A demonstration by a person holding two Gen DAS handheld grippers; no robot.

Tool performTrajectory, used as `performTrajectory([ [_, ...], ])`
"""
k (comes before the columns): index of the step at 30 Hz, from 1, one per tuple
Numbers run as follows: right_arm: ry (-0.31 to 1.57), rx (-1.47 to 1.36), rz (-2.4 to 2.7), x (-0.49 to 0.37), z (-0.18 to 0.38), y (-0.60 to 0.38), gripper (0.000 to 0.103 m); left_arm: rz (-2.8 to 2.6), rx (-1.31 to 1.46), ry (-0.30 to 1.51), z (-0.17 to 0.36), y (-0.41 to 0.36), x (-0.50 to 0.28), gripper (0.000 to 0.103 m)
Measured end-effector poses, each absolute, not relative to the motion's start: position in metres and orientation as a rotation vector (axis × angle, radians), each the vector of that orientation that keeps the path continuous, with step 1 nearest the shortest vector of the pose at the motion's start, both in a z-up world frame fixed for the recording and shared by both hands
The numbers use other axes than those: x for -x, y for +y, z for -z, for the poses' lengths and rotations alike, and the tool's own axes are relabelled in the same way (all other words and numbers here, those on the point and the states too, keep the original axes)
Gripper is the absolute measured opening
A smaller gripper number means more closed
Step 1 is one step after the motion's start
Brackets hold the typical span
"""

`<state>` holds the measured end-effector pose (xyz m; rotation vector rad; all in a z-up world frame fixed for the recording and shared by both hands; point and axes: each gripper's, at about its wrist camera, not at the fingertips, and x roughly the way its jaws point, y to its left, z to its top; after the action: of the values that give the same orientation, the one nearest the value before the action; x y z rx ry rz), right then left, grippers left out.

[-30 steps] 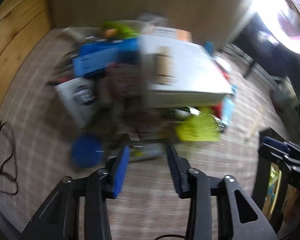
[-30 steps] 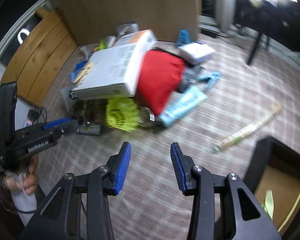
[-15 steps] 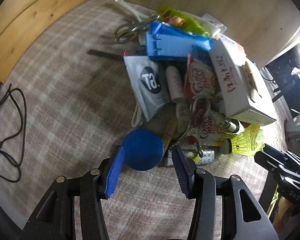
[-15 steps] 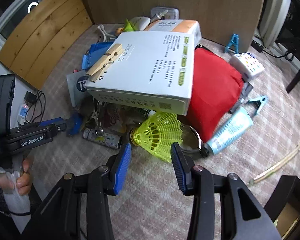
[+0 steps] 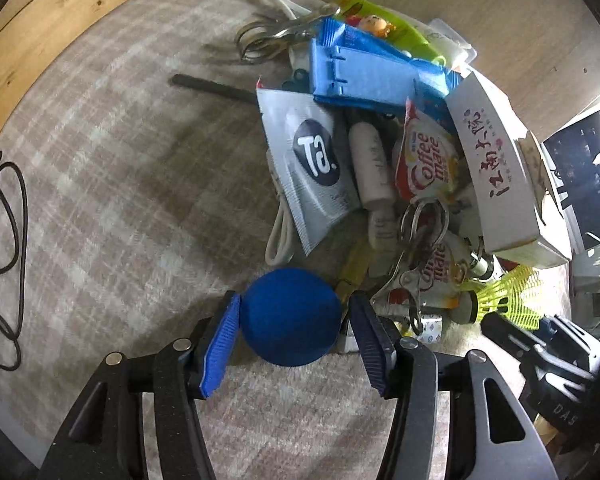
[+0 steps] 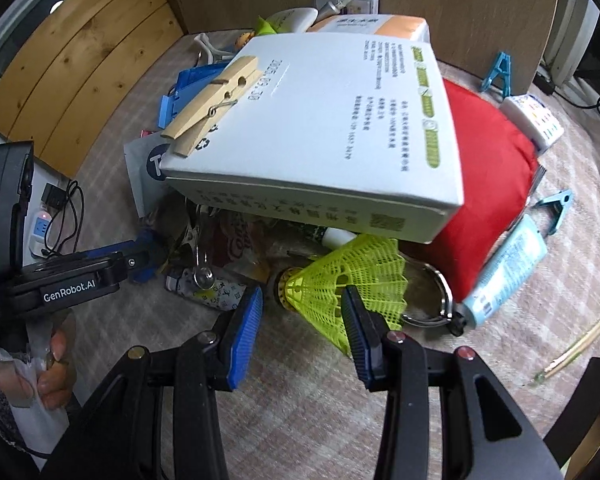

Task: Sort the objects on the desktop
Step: 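Grasp the blue round lid with the left gripper while the right gripper grasps the yellow shuttlecock, then carry the lid and shuttlecock to the tray and release both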

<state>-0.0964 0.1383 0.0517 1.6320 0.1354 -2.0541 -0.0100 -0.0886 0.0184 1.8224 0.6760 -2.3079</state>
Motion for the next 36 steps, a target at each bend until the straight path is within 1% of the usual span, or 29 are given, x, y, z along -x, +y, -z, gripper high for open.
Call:
performTrajectory([
  [2,0.132,-1.639,2.045,0.095,-0.049,0.137,0.024,2.316,-1.811,0.679,-0.018,-0.088,0.009,0.052],
  [3,0.131,-1.642,2.042,0.095,-0.047,0.136,0.022,2.319,-1.807,0.673,-0.018,-0.087,0.008,0.051],
  [4,0.129,-1.645,2.04,0.094,-0.046,0.135,0.02,2.321,-1.8,0.665,-0.018,-0.086,0.007,0.047],
  [5,0.129,-1.651,2.038,0.093,-0.044,0.135,0.016,2.324,-1.792,0.655,-0.018,-0.085,0.005,0.048],
  [7,0.133,-1.664,2.036,0.091,-0.04,0.135,0.01,2.332,-1.782,0.659,-0.018,-0.084,0.002,0.048],
  [8,0.133,-1.668,2.037,0.089,-0.039,0.135,0.009,2.333,-1.778,0.66,-0.018,-0.084,0.0,0.047],
  [11,0.114,-1.667,2.04,0.086,-0.038,0.139,0.007,2.335,-1.77,0.657,-0.018,-0.083,-0.006,0.047],
  [18,0.044,-1.694,2.051,0.076,-0.039,0.159,0.006,2.34,-1.751,0.668,-0.018,-0.079,-0.03,0.047],
  [22,-0.001,-1.68,2.073,0.066,-0.047,0.176,0.006,2.349,-1.735,0.671,-0.024,-0.076,-0.046,0.047],
  [27,-0.072,-1.667,2.111,0.055,-0.061,0.197,0.006,2.388,-1.718,0.632,-0.037,-0.063,-0.064,0.047],
  [31,-0.126,-1.643,2.16,0.035,-0.074,0.216,0.006,2.433,-1.727,0.618,-0.047,-0.043,-0.075,0.047],
  [36,-0.202,-1.643,2.246,0.019,-0.089,0.255,0.006,2.526,-1.767,0.533,-0.06,0.004,-0.081,0.047],
])
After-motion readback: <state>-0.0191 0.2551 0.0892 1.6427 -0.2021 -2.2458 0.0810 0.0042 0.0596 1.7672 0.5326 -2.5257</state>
